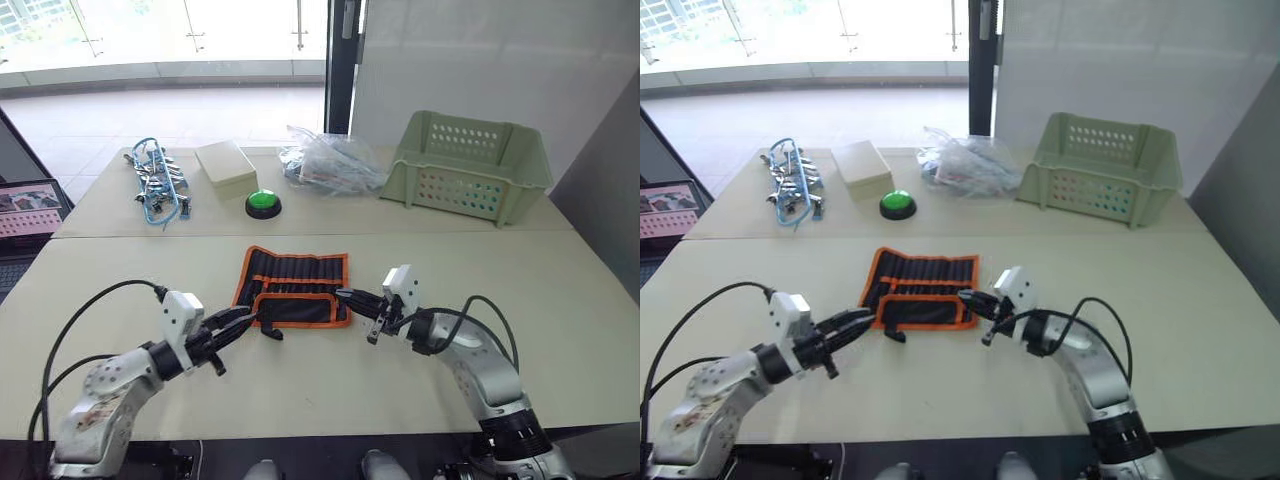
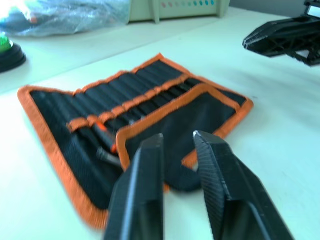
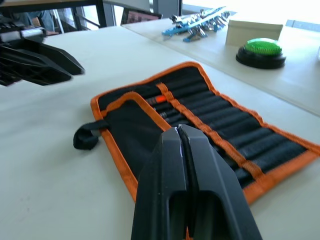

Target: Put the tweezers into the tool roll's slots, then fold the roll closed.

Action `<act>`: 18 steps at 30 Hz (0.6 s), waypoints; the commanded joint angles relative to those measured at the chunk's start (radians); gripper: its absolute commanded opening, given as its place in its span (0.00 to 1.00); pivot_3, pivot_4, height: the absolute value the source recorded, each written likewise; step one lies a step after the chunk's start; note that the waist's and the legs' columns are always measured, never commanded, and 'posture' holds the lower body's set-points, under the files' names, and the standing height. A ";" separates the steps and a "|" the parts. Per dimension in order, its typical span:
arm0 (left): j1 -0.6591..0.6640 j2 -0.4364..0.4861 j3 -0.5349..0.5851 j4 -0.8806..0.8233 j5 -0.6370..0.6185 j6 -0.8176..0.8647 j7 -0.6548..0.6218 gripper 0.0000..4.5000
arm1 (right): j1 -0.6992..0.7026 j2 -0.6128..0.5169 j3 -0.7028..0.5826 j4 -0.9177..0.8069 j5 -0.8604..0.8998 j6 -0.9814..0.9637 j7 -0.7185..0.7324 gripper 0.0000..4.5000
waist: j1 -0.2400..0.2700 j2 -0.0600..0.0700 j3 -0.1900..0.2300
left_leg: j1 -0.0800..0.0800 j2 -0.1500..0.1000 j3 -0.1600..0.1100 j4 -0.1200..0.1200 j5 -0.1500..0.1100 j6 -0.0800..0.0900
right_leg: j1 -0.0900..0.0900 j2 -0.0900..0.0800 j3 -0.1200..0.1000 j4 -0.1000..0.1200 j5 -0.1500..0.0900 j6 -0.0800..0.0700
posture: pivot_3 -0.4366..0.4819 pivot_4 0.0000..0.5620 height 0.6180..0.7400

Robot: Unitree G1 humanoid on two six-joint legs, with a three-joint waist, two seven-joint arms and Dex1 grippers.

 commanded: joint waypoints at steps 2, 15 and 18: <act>0.100 0.099 0.144 -0.085 -0.030 -0.041 -0.088 0.64 | -0.052 -0.076 -0.052 0.028 0.062 0.098 0.069 0.34 | 0.002 -0.001 0.001 | 0.000 0.000 0.000 0.000 0.000 0.000 | 0.000 0.000 0.000 0.000 0.000 0.000 | 0.48 0.27 1.00; 0.238 0.102 0.350 -0.171 -0.123 0.000 -0.071 1.00 | -0.187 -0.033 -0.139 0.126 0.237 0.636 -0.070 1.00 | 0.000 -0.003 0.002 | 0.000 0.000 0.001 0.000 0.000 0.000 | 0.000 0.000 0.000 -0.001 0.000 0.000 | 0.48 0.27 1.00; 0.261 0.090 0.338 -0.213 -0.128 0.016 -0.056 1.00 | -0.237 0.016 -0.164 0.170 0.244 0.712 -0.140 1.00 | 0.001 -0.003 0.002 | 0.000 0.001 0.000 -0.001 0.000 0.000 | 0.000 0.000 0.000 0.000 0.000 0.000 | 0.48 0.27 1.00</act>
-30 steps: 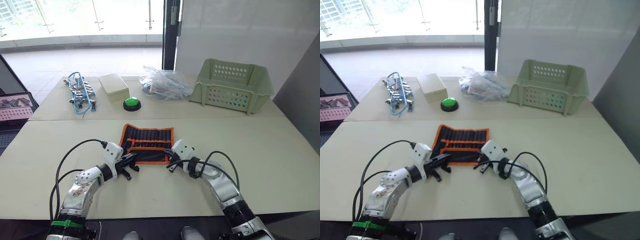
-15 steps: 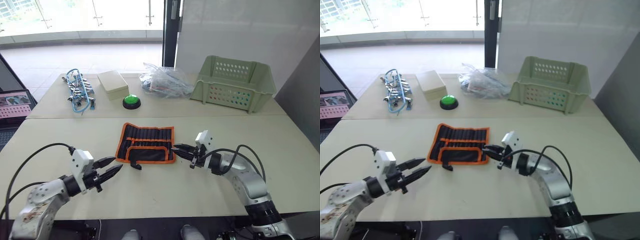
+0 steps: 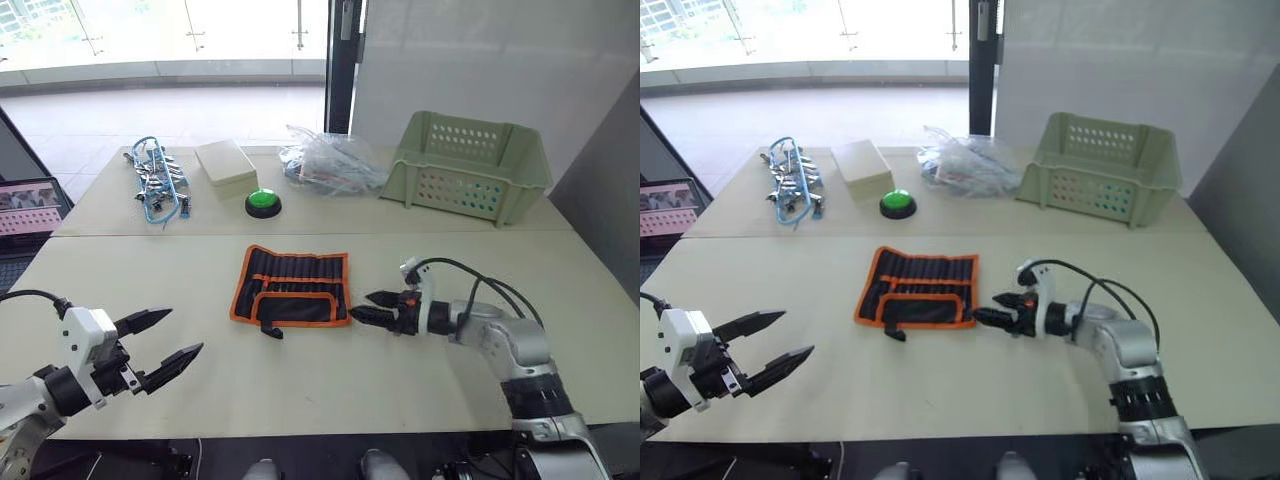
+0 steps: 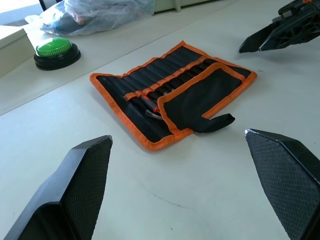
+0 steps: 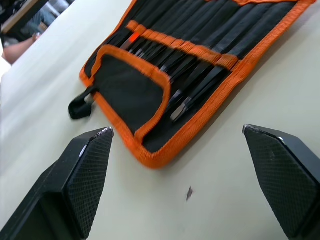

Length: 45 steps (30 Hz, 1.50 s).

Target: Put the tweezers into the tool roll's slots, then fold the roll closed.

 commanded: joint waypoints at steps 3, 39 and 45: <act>0.049 -0.015 0.001 -0.087 0.000 0.002 0.021 1.00 | -0.066 0.043 -0.040 0.048 0.024 0.128 -0.097 1.00 | 0.002 0.000 0.000 | 0.000 0.000 0.000 -0.001 0.000 0.000 | 0.000 -0.001 0.000 0.000 0.000 0.000 | 0.48 0.27 1.00; 0.047 0.010 -0.060 -0.082 0.094 0.006 0.038 1.00 | -0.175 0.036 -0.132 0.232 0.089 0.201 -0.015 0.12 | -0.019 0.000 0.000 | 0.000 0.000 0.000 -0.002 0.000 0.000 | 0.000 0.000 0.000 0.000 0.000 0.000 | 0.48 0.27 1.00; 0.043 0.009 -0.067 -0.079 0.101 0.003 0.037 1.00 | -0.179 0.051 -0.082 0.230 0.060 0.215 -0.035 0.56 | -0.020 0.000 0.000 | 0.000 0.000 0.000 -0.002 0.000 0.000 | -0.001 0.000 0.000 0.000 0.000 0.000 | 0.48 0.27 1.00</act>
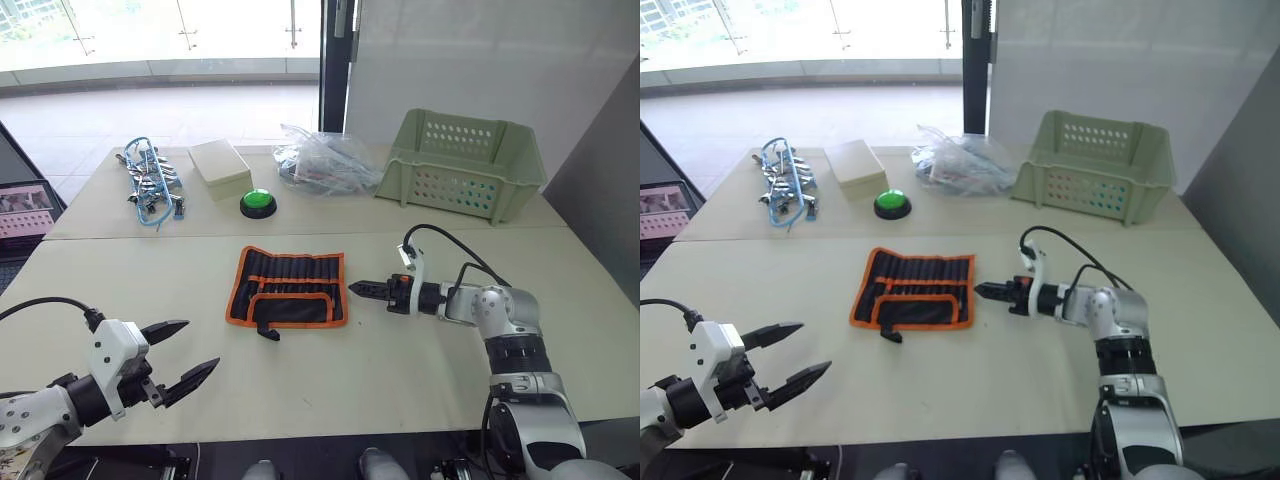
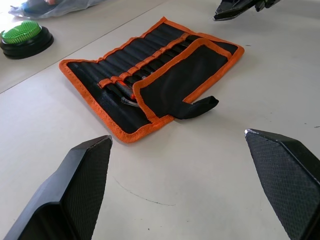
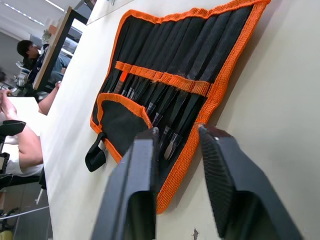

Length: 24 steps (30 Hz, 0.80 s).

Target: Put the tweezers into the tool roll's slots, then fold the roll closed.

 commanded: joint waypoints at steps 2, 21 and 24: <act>-0.006 0.006 0.001 -0.004 0.003 -0.009 0.000 1.00 | -0.016 0.007 0.007 0.002 0.005 0.030 0.001 0.71 | 0.000 0.000 0.000 | 0.000 0.000 0.000 0.000 0.000 0.000 | 0.000 0.000 0.000 0.000 0.000 0.000 | 0.48 0.27 1.00; 0.060 -0.026 0.093 0.002 -0.131 0.018 -0.026 1.00 | -0.060 0.051 -0.034 0.108 0.011 0.028 0.008 0.16 | -0.002 0.000 0.000 | 0.000 0.000 0.000 -0.001 0.000 0.000 | 0.000 0.000 0.000 0.000 0.000 0.000 | 0.48 0.27 1.00; 0.084 -0.031 0.110 0.004 -0.131 0.013 -0.037 1.00 | -0.080 0.044 -0.067 0.140 0.022 0.035 0.012 0.00 | -0.002 0.000 0.000 | 0.000 0.000 0.000 0.000 0.000 0.000 | 0.000 0.000 0.000 0.000 0.000 0.000 | 0.48 0.27 1.00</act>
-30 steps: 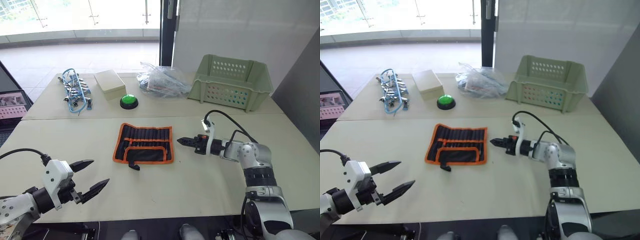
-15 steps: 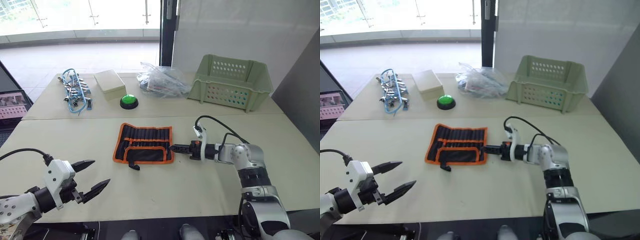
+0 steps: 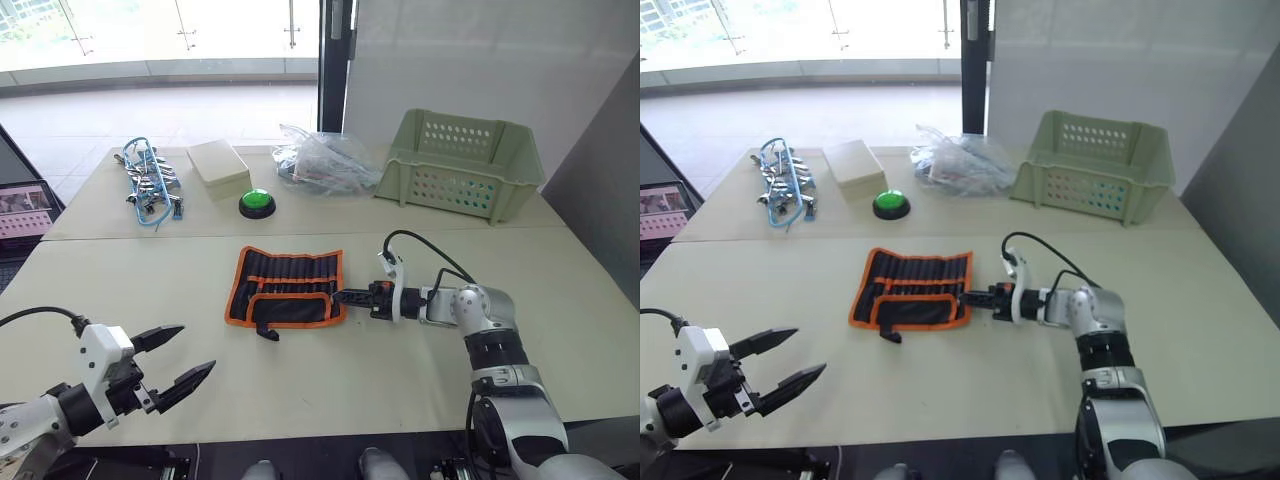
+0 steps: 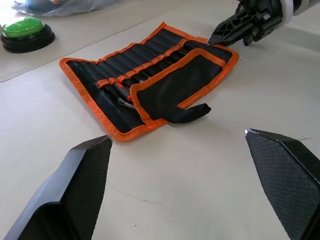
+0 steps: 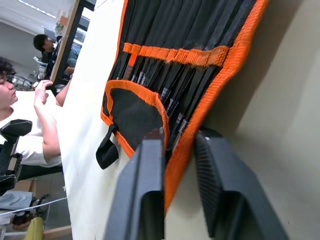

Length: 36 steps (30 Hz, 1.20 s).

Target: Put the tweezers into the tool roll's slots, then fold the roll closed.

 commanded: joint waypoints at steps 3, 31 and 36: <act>0.028 -0.011 0.030 0.003 -0.015 -0.016 -0.015 1.00 | -0.047 -0.056 -0.056 0.052 0.023 0.012 0.037 0.00 | 0.007 0.000 0.000 | 0.000 -0.001 0.000 0.000 0.000 0.000 | 0.000 0.000 0.000 0.000 0.000 0.000 | 0.48 0.27 1.00; -0.016 -0.036 -0.134 0.007 0.031 -0.036 0.001 1.00 | -0.029 -0.166 0.181 -0.134 -0.082 -0.051 0.122 0.00 | 0.003 0.001 0.001 | -0.001 0.000 0.000 0.000 0.000 0.000 | -0.001 0.000 0.000 -0.001 0.000 0.000 | 0.48 0.27 1.00; 0.002 -0.037 -0.129 0.000 0.046 -0.030 0.024 1.00 | -0.037 -0.114 0.202 -0.101 -0.113 -0.083 0.099 0.00 | 0.003 0.001 0.001 | -0.001 0.000 0.000 0.000 0.000 0.000 | -0.001 0.000 0.000 0.000 0.000 0.000 | 0.48 0.27 1.00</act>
